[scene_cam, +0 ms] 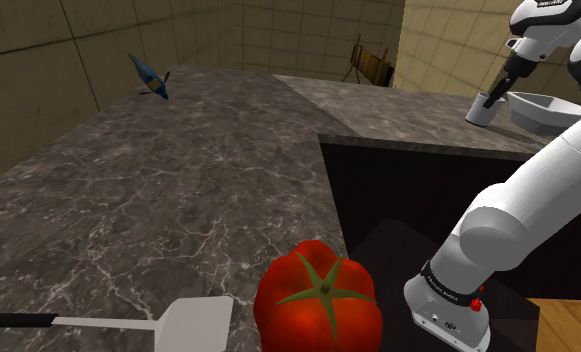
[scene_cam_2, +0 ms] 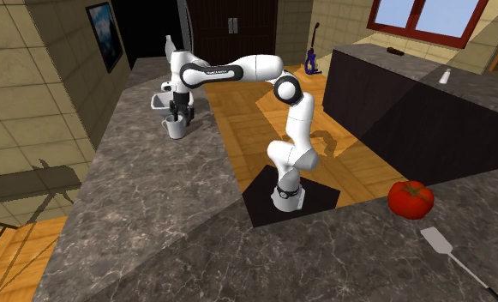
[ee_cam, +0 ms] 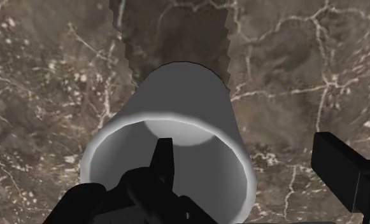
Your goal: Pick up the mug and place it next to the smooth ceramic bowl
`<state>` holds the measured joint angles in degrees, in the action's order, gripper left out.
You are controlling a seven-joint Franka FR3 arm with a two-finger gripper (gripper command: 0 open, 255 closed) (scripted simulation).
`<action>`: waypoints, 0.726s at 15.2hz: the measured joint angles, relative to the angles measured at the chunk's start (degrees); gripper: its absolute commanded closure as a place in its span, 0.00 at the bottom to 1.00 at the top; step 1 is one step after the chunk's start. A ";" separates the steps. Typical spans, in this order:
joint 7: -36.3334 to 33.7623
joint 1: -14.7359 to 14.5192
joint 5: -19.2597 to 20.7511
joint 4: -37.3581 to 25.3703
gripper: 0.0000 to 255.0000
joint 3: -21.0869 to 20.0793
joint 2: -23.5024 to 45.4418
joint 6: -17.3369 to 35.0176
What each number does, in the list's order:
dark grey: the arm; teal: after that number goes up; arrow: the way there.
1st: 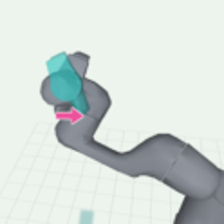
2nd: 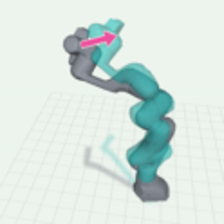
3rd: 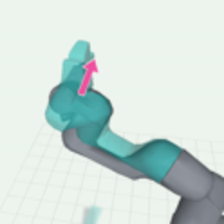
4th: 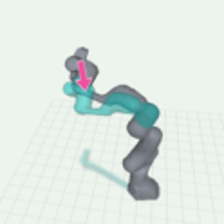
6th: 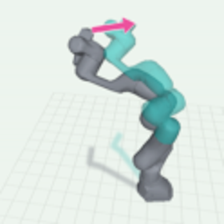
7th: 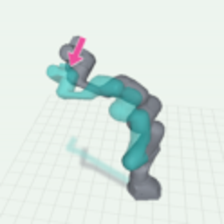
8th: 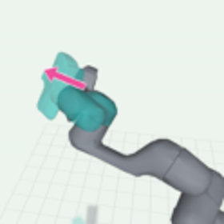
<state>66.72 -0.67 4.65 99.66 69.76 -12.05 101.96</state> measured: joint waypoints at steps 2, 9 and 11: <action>0.00 0.00 0.00 0.00 0.00 0.00 0.00 0.00; 0.78 -0.77 -1.14 -7.53 0.00 0.94 1.17 -6.91; 0.92 -0.86 -1.28 -7.94 0.00 1.13 1.31 -7.27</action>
<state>67.64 -1.53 3.37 91.72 70.89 -10.74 94.69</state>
